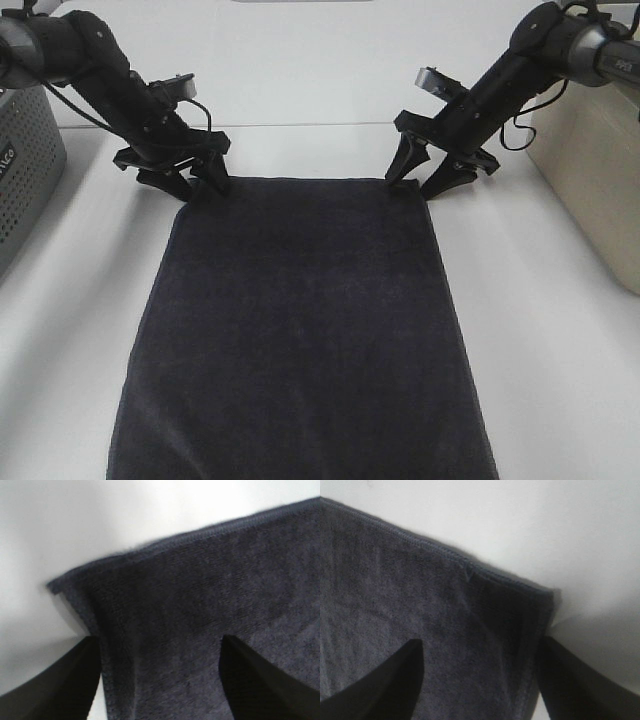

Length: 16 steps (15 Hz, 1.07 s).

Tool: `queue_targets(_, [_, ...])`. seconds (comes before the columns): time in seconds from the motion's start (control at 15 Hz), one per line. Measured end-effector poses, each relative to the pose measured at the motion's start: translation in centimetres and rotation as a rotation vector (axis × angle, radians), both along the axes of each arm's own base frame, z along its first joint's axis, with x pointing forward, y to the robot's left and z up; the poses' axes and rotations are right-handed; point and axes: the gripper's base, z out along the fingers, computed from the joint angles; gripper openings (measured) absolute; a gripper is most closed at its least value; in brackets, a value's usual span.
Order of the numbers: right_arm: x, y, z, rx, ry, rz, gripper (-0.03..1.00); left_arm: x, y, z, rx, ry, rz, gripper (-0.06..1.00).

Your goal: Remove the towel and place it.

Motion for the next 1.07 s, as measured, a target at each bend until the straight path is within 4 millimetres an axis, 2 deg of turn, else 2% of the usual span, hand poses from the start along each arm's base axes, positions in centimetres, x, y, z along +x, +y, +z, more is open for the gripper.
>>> queue_targets(0.07, [-0.2, 0.9, -0.2, -0.014, 0.001, 0.024, 0.62, -0.1, -0.6, 0.0, -0.002, 0.0, -0.006, 0.6])
queue_targets(0.2, [-0.4, 1.9, -0.4, -0.043, 0.002, 0.046, 0.44, -0.3, -1.5, -0.3, -0.001, 0.005, -0.021, 0.41])
queue_targets(0.4, [-0.3, 1.9, -0.8, -0.067, -0.001, 0.032, 0.08, -0.4, -1.4, -0.7, 0.006, 0.011, -0.028, 0.05])
queue_targets(0.47, [-0.3, 1.9, -0.8, -0.072, -0.001, 0.034, 0.02, -0.4, -1.4, -0.7, 0.013, 0.005, -0.041, 0.02])
queue_targets(0.67, [-0.2, 1.8, -0.8, -0.073, -0.01, 0.03, 0.02, -0.2, -1.2, -0.5, 0.046, -0.016, -0.063, 0.01])
queue_targets(0.87, [0.8, 1.7, -0.1, -0.105, -0.127, -0.01, 0.02, 0.7, -1.1, 0.3, 0.088, -0.083, -0.078, 0.01])
queue_targets(1.07, [1.9, 1.4, 0.8, -0.139, -0.239, -0.036, 0.02, 2.3, -1.2, 2.5, 0.084, -0.228, -0.062, 0.01])
